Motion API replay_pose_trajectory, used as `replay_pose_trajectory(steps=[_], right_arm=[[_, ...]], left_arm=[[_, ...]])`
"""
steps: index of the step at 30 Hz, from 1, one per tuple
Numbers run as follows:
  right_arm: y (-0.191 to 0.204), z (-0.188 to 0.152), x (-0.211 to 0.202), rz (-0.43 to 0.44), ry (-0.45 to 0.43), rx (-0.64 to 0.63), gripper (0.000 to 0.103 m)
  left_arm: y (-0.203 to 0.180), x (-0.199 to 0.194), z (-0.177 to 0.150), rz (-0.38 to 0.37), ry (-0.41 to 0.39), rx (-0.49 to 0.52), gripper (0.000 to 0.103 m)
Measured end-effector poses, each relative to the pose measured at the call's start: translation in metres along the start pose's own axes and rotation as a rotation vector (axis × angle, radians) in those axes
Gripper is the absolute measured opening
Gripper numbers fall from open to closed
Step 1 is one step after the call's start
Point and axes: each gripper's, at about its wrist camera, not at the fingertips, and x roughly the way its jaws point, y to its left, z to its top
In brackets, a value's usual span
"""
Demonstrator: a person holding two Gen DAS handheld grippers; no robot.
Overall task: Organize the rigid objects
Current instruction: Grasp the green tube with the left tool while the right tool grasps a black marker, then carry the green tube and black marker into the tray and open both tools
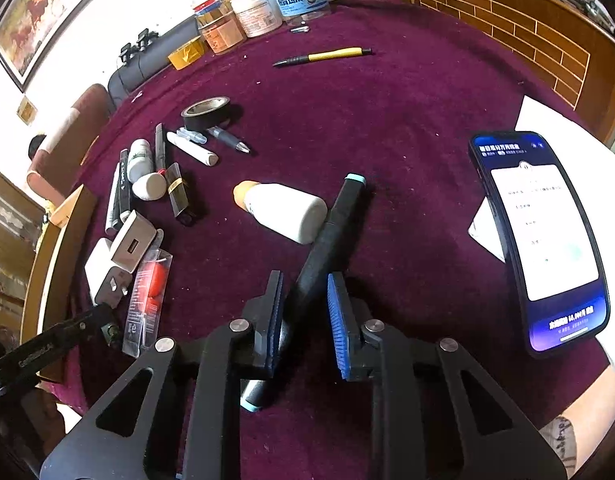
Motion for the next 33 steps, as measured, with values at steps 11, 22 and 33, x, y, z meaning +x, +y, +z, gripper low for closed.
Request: replay_pose_trajectory(steps=[11,22,33], right_arm=[[0.007,0.012,0.006,-0.023,-0.006,-0.043,0.021],[0.016,0.010,0.007,-0.087,-0.010,-0.102,0.021],[0.018,0.015,-0.032,0.068,-0.153,-0.031,0.015]], left_arm=[[0.021,0.001,0.008,-0.052,0.046,-0.023,0.025],[0.024,-0.005,-0.004,0.012,0.018,0.034,0.021],[0.044,-0.030,-0.002,-0.087,-0.054,-0.040,0.016]])
